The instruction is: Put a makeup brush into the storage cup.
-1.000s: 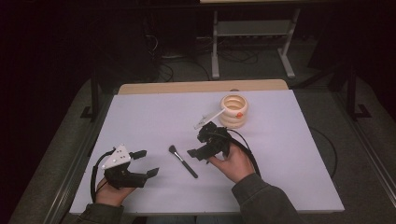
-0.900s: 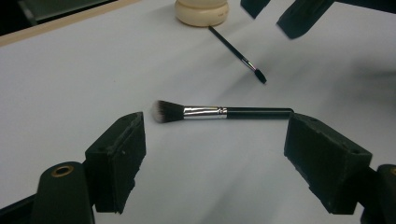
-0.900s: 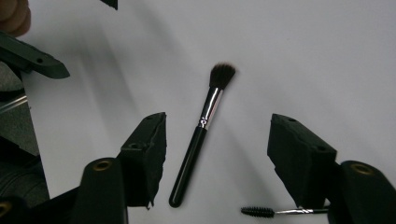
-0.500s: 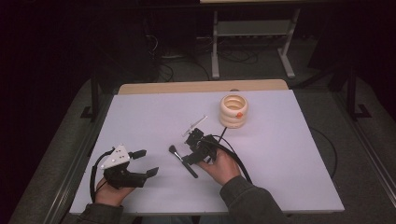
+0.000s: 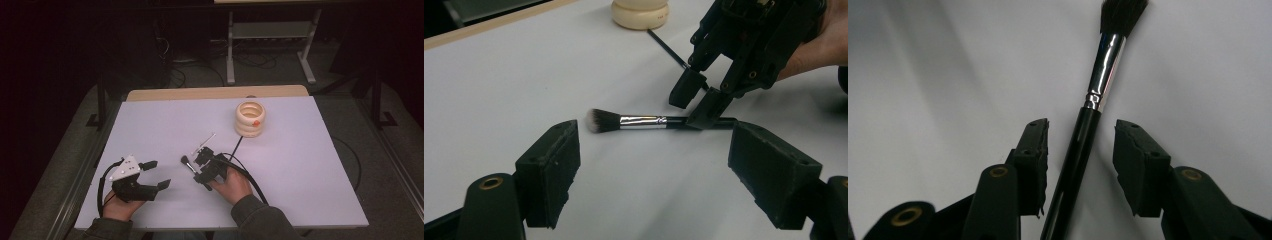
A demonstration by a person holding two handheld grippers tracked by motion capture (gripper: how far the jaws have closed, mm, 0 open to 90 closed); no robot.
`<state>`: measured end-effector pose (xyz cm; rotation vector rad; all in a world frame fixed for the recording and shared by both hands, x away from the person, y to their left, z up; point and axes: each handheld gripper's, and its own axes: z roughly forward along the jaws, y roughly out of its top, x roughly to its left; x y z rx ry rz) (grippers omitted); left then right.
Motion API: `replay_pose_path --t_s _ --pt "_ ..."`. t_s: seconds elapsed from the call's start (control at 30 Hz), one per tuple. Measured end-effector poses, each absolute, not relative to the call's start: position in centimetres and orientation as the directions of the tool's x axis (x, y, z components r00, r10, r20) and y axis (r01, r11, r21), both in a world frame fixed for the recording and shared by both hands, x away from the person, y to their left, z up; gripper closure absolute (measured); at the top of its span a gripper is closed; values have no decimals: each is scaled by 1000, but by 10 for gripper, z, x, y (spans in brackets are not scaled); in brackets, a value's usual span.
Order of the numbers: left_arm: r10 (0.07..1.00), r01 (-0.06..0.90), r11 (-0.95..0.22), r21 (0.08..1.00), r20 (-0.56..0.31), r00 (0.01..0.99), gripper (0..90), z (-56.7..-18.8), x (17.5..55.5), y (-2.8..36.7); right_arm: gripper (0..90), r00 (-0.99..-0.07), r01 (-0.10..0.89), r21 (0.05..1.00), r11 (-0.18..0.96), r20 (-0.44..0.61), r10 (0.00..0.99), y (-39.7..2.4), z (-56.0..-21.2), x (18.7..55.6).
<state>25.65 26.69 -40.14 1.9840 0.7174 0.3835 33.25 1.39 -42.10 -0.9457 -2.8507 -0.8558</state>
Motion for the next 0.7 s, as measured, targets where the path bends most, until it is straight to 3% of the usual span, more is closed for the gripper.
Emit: replay_pose_path --t_s 0.2,0.53,0.7 --pt "630 326 -368 871 -25 776 205 -401 256 267 613 -808 569 473 673 171 563 17 -425 332" --pt "627 318 -374 871 -15 779 205 -401 256 266 745 -798 546 445 710 18 603 32 -426 318" --pt "628 326 -375 868 -21 778 203 -402 257 266 785 -802 547 431 717 25 597 33 -425 320"
